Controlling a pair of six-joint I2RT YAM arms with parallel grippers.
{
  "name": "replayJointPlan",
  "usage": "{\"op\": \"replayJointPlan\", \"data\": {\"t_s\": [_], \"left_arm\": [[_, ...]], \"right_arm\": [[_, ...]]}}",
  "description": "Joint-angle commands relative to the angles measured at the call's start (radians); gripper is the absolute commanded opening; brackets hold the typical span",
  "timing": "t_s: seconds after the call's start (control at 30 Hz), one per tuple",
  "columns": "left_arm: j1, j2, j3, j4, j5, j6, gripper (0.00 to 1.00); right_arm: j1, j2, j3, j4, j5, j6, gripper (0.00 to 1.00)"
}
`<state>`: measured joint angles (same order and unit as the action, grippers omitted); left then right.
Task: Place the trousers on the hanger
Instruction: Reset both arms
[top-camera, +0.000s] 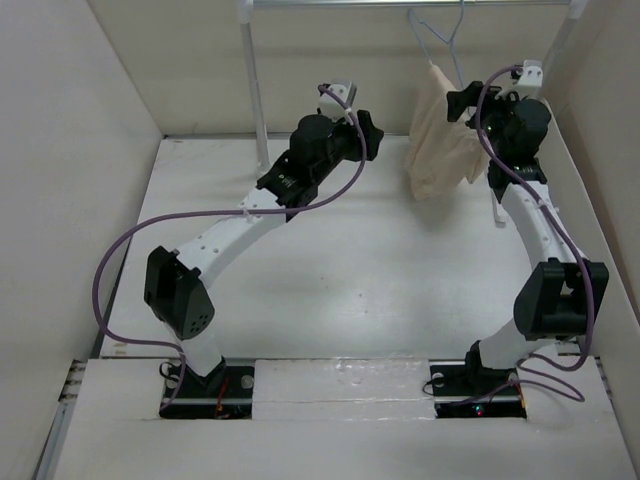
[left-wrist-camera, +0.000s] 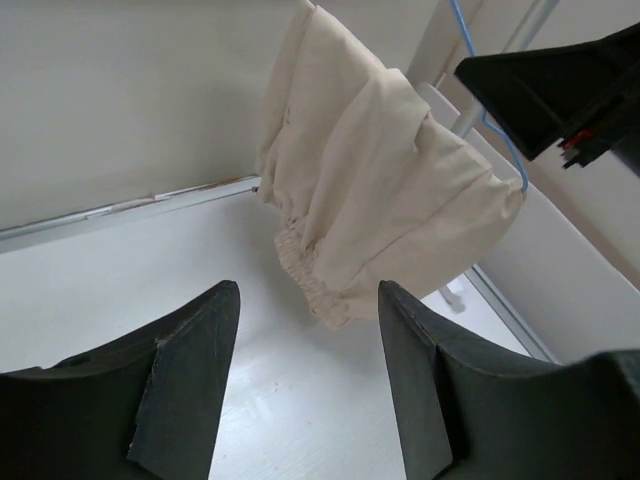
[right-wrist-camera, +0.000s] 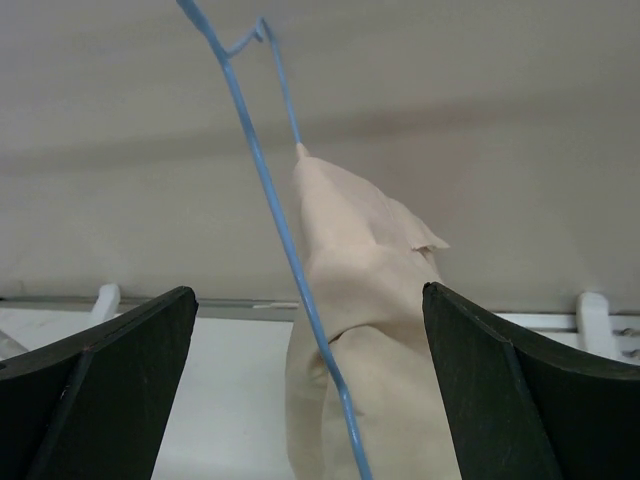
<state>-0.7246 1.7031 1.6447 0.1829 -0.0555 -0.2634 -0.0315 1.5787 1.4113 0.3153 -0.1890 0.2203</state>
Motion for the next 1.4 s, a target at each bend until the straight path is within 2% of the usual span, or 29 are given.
{"op": "replayJointPlan", "data": {"t_s": [0.0,0.1,0.17,0.2,0.23,0.3,0.43,0.5,0.53,0.6,0.63,0.67,0.73,0.77,0.8,0.83,0.9,0.97,1.0,1.17,1.23,1.3,1.37], "left_arm": [[0.002,-0.059,-0.010,0.083,0.022,-0.016,0.54],[0.002,-0.010,0.062,0.052,0.036,-0.020,0.54],[0.002,0.038,0.118,0.037,0.048,-0.022,0.49],[0.002,0.056,0.141,0.023,0.049,-0.022,0.46],[0.002,0.075,0.182,0.006,0.084,-0.020,0.35],[0.002,0.130,0.223,0.000,0.134,-0.023,0.35],[0.002,0.214,0.377,-0.039,0.200,-0.077,0.35],[0.002,0.234,0.406,-0.042,0.201,-0.088,0.35],[0.002,0.230,0.394,-0.025,0.197,-0.091,0.36],[-0.016,0.208,0.348,0.022,0.126,-0.080,0.39],[-0.016,0.199,0.327,0.053,0.091,-0.074,0.44],[-0.016,0.202,0.331,0.055,0.030,-0.065,0.46],[-0.016,0.249,0.400,0.038,0.005,-0.056,0.54],[-0.016,0.306,0.482,0.008,0.003,-0.019,0.54],[-0.016,0.306,0.483,0.007,0.003,-0.019,0.54],[-0.016,0.341,0.588,-0.047,0.008,-0.008,0.49],[-0.016,0.430,0.680,-0.108,0.020,-0.002,0.41],[-0.016,0.443,0.693,-0.106,0.049,-0.010,0.40],[-0.016,0.431,0.678,-0.093,0.049,-0.020,0.40],[-0.016,0.417,0.646,-0.069,0.083,-0.020,0.43],[-0.007,0.418,0.630,-0.088,0.111,-0.014,0.44],[0.002,0.406,0.598,-0.086,0.157,-0.013,0.46],[0.002,0.353,0.500,-0.051,0.169,-0.011,0.47]], "right_arm": [[-0.004,-0.101,0.009,0.061,0.039,-0.099,1.00],[0.005,-0.156,0.008,0.025,0.040,-0.163,1.00],[0.005,-0.180,-0.008,-0.002,0.042,-0.186,1.00],[-0.004,-0.190,-0.009,-0.022,0.007,-0.188,1.00],[-0.030,-0.197,-0.014,-0.042,-0.022,-0.190,1.00],[-0.041,-0.219,-0.066,-0.044,-0.082,-0.190,1.00],[-0.028,-0.394,-0.230,-0.044,-0.067,-0.208,1.00],[-0.019,-0.460,-0.329,-0.051,-0.069,-0.246,0.78],[-0.019,-0.527,-0.357,-0.073,-0.060,-0.257,0.72],[0.015,-0.597,-0.440,-0.084,-0.038,-0.274,0.26],[0.027,-0.630,-0.457,-0.122,-0.024,-0.286,0.14],[0.048,-0.695,-0.471,-0.142,0.012,-0.317,0.08],[0.058,-0.758,-0.515,-0.197,0.040,-0.344,0.11],[0.058,-0.832,-0.535,-0.232,0.055,-0.363,0.19],[0.058,-0.833,-0.535,-0.232,0.056,-0.363,0.19],[0.058,-0.850,-0.541,-0.264,0.062,-0.372,0.23],[0.048,-0.855,-0.525,-0.281,0.062,-0.410,0.39],[0.031,-0.821,-0.452,-0.347,0.034,-0.455,0.51],[0.018,-0.801,-0.430,-0.361,-0.007,-0.466,0.54],[-0.060,-0.613,-0.318,-0.338,-0.175,-0.466,0.50],[-0.070,-0.554,-0.262,-0.343,-0.199,-0.467,0.50],[-0.070,-0.545,-0.247,-0.344,-0.207,-0.467,0.50],[-0.070,-0.562,-0.261,-0.335,-0.205,-0.457,0.51]]}}
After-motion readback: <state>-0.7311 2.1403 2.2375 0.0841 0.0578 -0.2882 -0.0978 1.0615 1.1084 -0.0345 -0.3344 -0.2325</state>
